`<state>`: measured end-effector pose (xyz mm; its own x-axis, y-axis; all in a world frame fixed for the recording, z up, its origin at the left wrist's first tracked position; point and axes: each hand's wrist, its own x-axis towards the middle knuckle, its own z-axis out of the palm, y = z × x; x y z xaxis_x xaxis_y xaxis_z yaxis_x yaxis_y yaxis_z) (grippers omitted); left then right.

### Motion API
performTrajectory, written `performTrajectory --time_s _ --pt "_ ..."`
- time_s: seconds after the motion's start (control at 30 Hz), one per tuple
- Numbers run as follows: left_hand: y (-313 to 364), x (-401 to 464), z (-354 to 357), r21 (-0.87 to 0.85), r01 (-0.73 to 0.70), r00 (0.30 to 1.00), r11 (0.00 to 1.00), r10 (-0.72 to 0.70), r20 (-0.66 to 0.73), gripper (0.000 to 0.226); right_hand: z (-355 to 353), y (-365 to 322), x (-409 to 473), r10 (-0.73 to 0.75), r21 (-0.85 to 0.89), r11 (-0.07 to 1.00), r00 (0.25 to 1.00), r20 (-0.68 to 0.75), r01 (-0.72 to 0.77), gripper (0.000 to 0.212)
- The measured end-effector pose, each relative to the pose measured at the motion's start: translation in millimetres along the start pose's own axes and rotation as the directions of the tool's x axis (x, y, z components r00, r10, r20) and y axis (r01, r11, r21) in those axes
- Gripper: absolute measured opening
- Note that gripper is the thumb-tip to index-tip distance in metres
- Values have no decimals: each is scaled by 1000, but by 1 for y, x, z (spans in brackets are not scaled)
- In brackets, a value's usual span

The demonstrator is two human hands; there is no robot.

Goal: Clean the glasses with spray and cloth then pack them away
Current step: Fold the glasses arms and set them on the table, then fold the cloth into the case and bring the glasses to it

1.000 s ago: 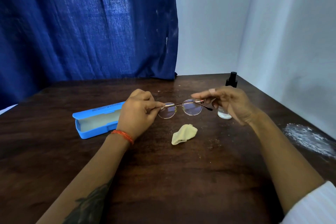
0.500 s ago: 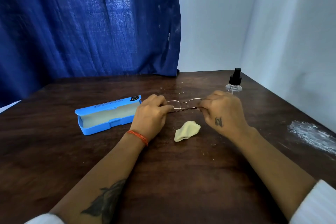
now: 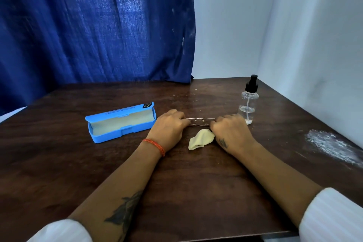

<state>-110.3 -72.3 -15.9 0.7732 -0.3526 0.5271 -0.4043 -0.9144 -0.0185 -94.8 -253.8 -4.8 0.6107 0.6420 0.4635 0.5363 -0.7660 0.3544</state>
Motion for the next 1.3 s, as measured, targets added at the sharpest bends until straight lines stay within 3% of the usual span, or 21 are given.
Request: performTrajectory --time_s 0.1,0.17,0.2,0.23,0.3,0.37,0.47,0.53,0.63,0.7,0.8,0.93,1.03,1.13,1.2,1.23,1.3 --pt "-1 0 3 -45 5 1000 999 -4 19 31 -1 -1 -2 16 42 999 999 34 -17 30" --pt "-2 -1 4 -80 4 1000 997 -4 -2 29 2 -2 -3 34 75 997 999 38 -37 16" --pt "-2 -2 4 -99 2 1000 995 -4 -18 27 6 -1 -3 84 108 991 996 10 -84 5" --pt "-1 -3 5 -124 8 999 992 -12 -38 24 9 0 -4 179 181 967 983 28 -181 10" --pt "0 -6 4 -199 49 994 979 -68 -88 18 11 3 -9 338 442 843 941 7 -306 17" --pt "1 -8 2 -296 92 983 951 -135 -127 13 7 8 -9 456 703 635 890 -7 -320 15" --pt "4 -12 -3 -474 156 964 867 -238 -118 15 2 12 -13 454 892 361 887 87 -273 13" --pt "9 -13 -4 -592 221 951 775 -305 -43 23 -1 10 -16 365 915 275 913 183 -294 14" --pt "14 -13 -6 -713 334 933 617 -323 158 32 2 9 -15 268 882 326 927 260 -342 18" --pt "14 -14 -6 -744 390 916 543 -310 254 30 2 9 -15 292 885 304 919 265 -352 10" --pt "13 -17 -7 -762 448 891 467 -301 339 14 1 11 -15 349 913 162 887 301 -374 8" --pt "20 -20 -11 -830 438 889 346 -301 344 9 -4 10 -13 360 942 -30 876 321 -333 9" --pt "27 -23 -13 -888 400 908 226 -233 349 27 -8 7 -12 321 936 -206 884 340 -285 7" --pt "34 -26 -13 -878 363 924 311 -241 296 42 -9 5 -12 279 897 -353 884 374 -268 4" --pt "37 -25 -13 -875 336 926 347 -290 241 33 -10 4 -11 251 858 -436 878 407 -273 4" --pt "37 -25 -13 -889 341 918 305 -311 245 26 -11 4 -12 234 834 -477 874 425 -277 5" --pt "36 -24 -15 -919 375 890 123 -325 320 18 -12 5 -12 210 800 -527 868 450 -288 7"
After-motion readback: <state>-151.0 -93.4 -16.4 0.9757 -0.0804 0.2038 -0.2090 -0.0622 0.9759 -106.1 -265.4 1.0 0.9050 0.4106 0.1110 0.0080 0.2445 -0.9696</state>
